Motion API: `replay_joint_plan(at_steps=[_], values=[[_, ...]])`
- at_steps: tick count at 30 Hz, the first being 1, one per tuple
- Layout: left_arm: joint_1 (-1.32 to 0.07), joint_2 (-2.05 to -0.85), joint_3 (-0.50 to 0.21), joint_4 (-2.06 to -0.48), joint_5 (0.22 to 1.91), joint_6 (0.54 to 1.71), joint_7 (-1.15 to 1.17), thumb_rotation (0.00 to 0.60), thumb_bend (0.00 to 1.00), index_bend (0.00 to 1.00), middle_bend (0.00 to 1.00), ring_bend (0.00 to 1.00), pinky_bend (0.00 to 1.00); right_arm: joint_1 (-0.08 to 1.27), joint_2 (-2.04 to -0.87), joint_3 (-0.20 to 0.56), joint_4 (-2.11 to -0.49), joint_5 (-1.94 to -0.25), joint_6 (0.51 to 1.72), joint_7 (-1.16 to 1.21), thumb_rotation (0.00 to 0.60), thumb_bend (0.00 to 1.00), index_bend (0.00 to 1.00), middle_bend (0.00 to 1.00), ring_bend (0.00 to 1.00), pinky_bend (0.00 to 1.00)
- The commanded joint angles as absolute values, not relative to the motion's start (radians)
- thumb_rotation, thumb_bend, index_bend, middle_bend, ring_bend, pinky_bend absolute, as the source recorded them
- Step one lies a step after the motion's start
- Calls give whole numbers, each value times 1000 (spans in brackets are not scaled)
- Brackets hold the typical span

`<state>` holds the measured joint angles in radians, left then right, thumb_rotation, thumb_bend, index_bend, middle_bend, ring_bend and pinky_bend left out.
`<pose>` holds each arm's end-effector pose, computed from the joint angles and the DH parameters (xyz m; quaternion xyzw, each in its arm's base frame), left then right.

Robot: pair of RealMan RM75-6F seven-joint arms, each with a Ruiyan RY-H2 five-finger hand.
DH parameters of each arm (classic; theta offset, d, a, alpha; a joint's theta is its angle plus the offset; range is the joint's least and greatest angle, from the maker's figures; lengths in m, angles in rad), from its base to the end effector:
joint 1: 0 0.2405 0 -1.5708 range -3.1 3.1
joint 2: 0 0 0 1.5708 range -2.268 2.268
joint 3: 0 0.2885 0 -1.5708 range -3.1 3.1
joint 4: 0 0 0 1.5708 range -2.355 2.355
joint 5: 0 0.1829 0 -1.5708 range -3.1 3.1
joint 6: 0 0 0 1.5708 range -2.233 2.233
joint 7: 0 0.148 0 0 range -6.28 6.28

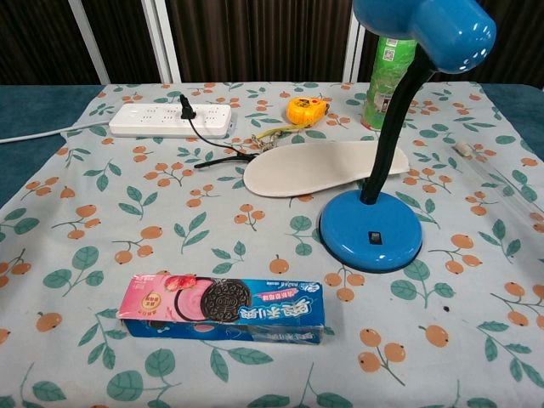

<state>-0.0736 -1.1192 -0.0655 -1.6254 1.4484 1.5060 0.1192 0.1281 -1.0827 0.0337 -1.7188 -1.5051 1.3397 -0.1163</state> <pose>-0.3336 0.1839 0.2049 -0.5887 -0.3612 -0.3559 0.6295 -0.3117 -0.1923 0.1790 0.6493 -0.4014 0.3423 0.5478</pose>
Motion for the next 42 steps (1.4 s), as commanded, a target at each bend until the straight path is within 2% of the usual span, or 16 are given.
replay_joint_plan(at_steps=[1, 9, 17, 42], values=[[-75, -1118, -66, -1627, 1447, 1504, 120, 600, 161, 117, 7, 0, 57, 190, -1088, 20, -1720, -1505, 1222, -65, 600, 528, 28, 467, 643, 432], [-74, -1117, -66, -1629, 1445, 1504, 119, 600, 161, 117, 7, 0, 57, 266, -1151, 31, -1711, -1471, 1103, -124, 600, 590, 24, 602, 685, 558], [-76, -1116, -68, -1629, 1438, 1497, 117, 600, 161, 117, 7, 0, 57, 335, -1215, 51, -1715, -1378, 991, -193, 600, 594, 14, 606, 688, 649], [-76, -1111, -73, -1637, 1418, 1492, 124, 600, 162, 117, 7, 0, 58, 426, -1372, 45, -1726, -1295, 919, -316, 600, 594, 13, 606, 688, 832]])
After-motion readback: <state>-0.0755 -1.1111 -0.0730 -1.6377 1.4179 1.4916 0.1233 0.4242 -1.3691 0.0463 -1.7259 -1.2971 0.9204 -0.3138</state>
